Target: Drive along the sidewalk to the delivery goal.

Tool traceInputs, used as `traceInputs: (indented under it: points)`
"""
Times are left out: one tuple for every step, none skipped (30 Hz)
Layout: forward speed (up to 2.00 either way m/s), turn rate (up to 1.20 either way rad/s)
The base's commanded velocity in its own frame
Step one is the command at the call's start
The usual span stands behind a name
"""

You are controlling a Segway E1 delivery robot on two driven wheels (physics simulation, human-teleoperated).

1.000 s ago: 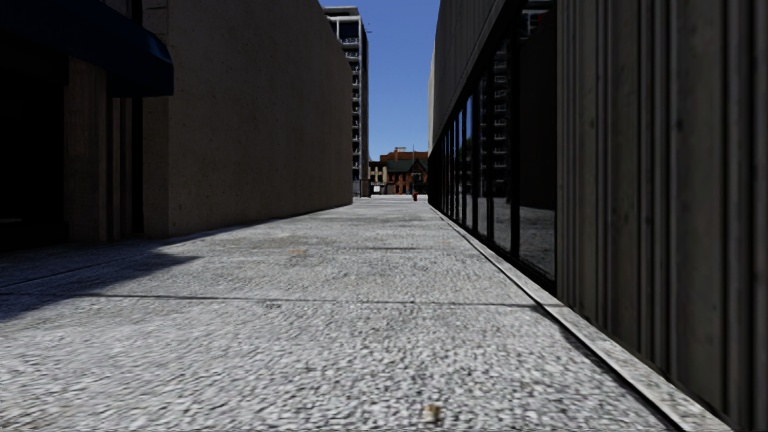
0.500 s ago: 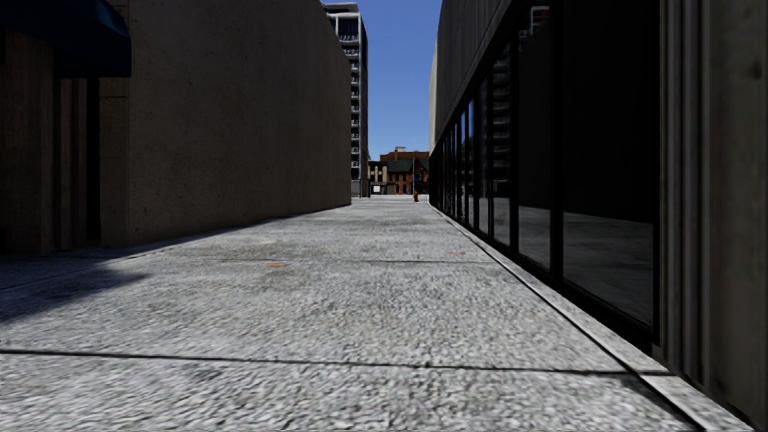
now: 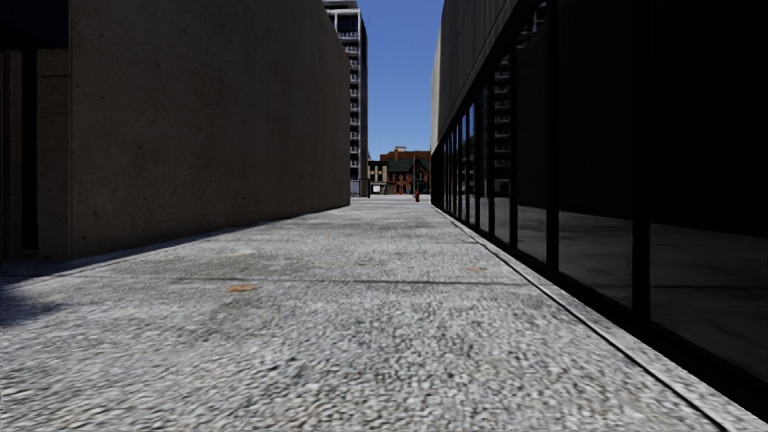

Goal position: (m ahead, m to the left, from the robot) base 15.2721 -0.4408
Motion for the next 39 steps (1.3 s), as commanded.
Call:
traceInputs:
  points:
    - [2.00, 0.00]
    - [2.00, 0.00]
    - [2.00, 0.00]
    - [2.00, 0.00]
    - [2.00, 0.00]
    - [2.00, 0.00]
    - [2.00, 0.00]
    - [2.00, 0.00]
    - [2.00, 0.00]
    - [2.00, 0.00]
    - [2.00, 0.00]
    - [2.00, 0.00]
    - [2.00, 0.00]
    - [2.00, 0.00]
    - [2.00, 0.00]
    - [2.00, 0.00]
    - [2.00, 0.00]
    - [2.00, 0.00]
    - [2.00, 0.00]
    - [2.00, 0.00]
    - [2.00, 0.00]
    - [2.00, 0.00]
    - [2.00, 0.00]
    - [2.00, 0.00]
    - [2.00, 0.00]
    - [2.00, 0.00]
    - [2.00, 0.00]
    - [2.00, 0.00]
    - [2.00, 0.00]
    - [2.00, 0.00]
    - [2.00, 0.00]
    - [2.00, 0.00]
    - [2.00, 0.00]
    - [2.00, 0.00]
    - [2.00, 0.00]
    - [2.00, 0.00]
    - [2.00, 0.00]
    - [2.00, 0.00]
    - [2.00, 0.00]
